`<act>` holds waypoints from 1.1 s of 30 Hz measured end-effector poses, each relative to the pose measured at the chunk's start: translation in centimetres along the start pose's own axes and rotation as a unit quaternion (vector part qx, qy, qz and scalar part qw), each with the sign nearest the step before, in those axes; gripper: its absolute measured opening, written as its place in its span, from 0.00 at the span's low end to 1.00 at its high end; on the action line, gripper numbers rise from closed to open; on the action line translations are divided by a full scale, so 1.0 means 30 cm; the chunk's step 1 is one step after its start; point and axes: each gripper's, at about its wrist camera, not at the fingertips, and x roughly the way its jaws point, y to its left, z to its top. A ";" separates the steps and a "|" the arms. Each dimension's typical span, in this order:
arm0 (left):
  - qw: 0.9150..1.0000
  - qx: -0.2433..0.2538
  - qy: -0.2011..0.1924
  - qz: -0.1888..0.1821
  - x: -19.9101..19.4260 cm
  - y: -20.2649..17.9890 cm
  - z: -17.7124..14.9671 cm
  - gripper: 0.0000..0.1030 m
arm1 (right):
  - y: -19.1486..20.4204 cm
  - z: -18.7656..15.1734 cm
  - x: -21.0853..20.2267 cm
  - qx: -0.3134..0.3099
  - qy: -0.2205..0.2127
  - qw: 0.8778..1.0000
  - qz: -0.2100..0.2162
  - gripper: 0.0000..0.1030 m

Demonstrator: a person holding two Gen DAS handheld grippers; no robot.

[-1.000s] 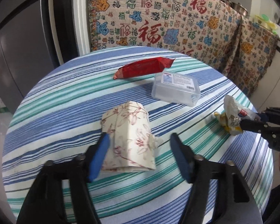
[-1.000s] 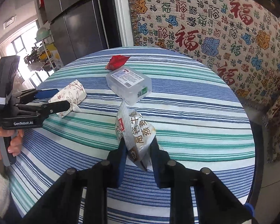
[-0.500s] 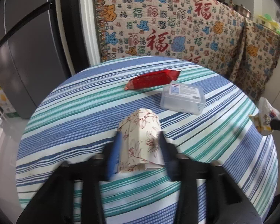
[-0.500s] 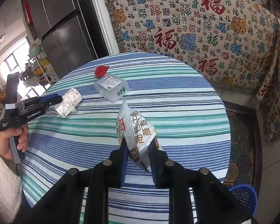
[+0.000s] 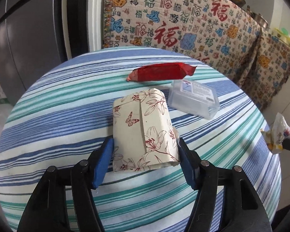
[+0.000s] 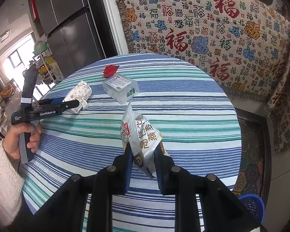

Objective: Collect trash
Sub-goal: 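Carry both items over the blue basket and open both tools to drop them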

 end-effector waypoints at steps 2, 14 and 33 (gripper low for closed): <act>1.000 0.005 -0.004 -0.010 -0.030 -0.029 0.001 0.65 | -0.011 -0.006 -0.012 0.003 0.001 1.000 0.000 0.21; 0.981 0.122 0.018 -0.151 -0.153 -0.698 -0.030 0.65 | -0.284 -0.123 -0.323 0.102 -0.029 0.992 -0.061 0.21; 0.937 0.243 0.115 -0.222 0.088 -1.643 -0.266 0.65 | -0.881 -0.609 -0.543 0.314 0.025 0.929 -0.196 0.21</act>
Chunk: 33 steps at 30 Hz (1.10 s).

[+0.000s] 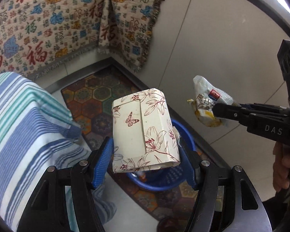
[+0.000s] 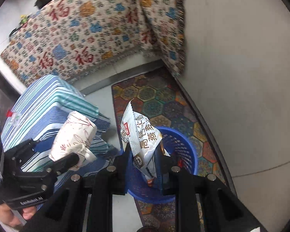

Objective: Collect trash
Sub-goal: 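Carry both items over the blue basket and open both tools to drop them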

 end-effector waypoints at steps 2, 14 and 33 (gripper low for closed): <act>1.000 0.003 0.011 -0.004 0.051 -0.037 0.010 0.66 | -0.051 -0.002 0.017 0.018 0.007 1.000 -0.001 0.21; 0.999 -0.001 0.045 -0.011 0.210 -0.072 0.069 0.66 | -0.210 -0.006 0.120 0.064 0.047 0.997 -0.007 0.21; 0.998 0.011 0.049 -0.028 0.292 -0.119 0.052 0.78 | -0.248 0.018 0.149 0.079 0.039 0.996 0.008 0.36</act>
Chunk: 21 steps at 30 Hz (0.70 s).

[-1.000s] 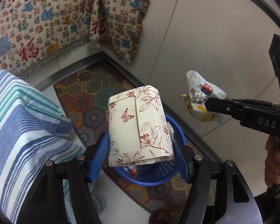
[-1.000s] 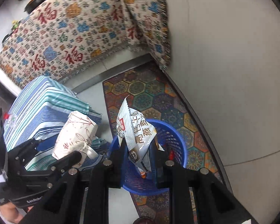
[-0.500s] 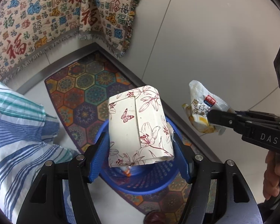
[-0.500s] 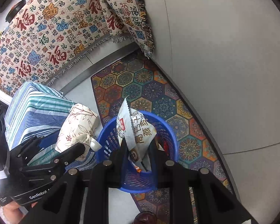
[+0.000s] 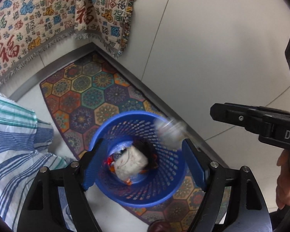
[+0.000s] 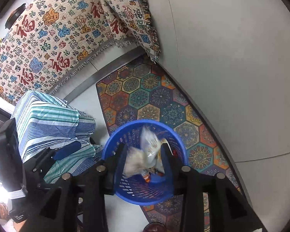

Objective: Collect trash
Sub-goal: 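Carry both items over the blue basket and open both tools to drop them, then move both open tools back over the table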

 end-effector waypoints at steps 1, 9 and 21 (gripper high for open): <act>1.000 -0.002 -0.002 0.000 -0.005 0.004 -0.001 0.78 | 0.003 0.001 -0.003 -0.001 -0.002 1.000 0.000 0.36; 0.997 0.000 -0.080 0.013 -0.285 0.077 -0.079 0.78 | 0.119 0.003 -0.120 -0.064 -0.090 0.994 -0.013 0.39; 0.967 -0.064 -0.114 0.220 -0.795 0.712 -0.506 0.91 | 0.838 -0.160 -0.148 -0.266 -0.161 0.946 0.089 0.61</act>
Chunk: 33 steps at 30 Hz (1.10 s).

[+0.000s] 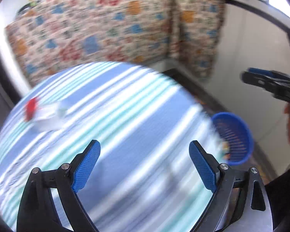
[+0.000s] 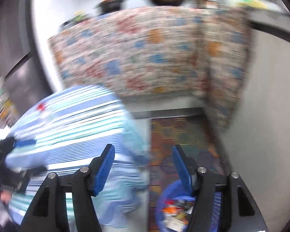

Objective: Collect trash
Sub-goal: 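Move both open tools back over the table, then grasp the red candy bar wrapper with left tool while right tool grasps clear plastic box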

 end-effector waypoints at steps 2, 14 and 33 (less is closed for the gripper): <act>0.999 -0.038 0.003 0.025 0.008 0.175 -0.028 0.91 | 0.157 0.000 0.074 -0.042 0.024 0.998 0.043 0.61; 0.963 -0.261 0.010 0.058 0.156 0.844 0.230 0.91 | 0.612 -0.025 0.290 -0.173 0.067 0.978 0.090 0.61; 0.975 -0.209 0.073 0.014 0.190 0.901 -0.011 0.07 | 0.859 0.225 0.569 -0.232 0.070 0.947 0.209 0.81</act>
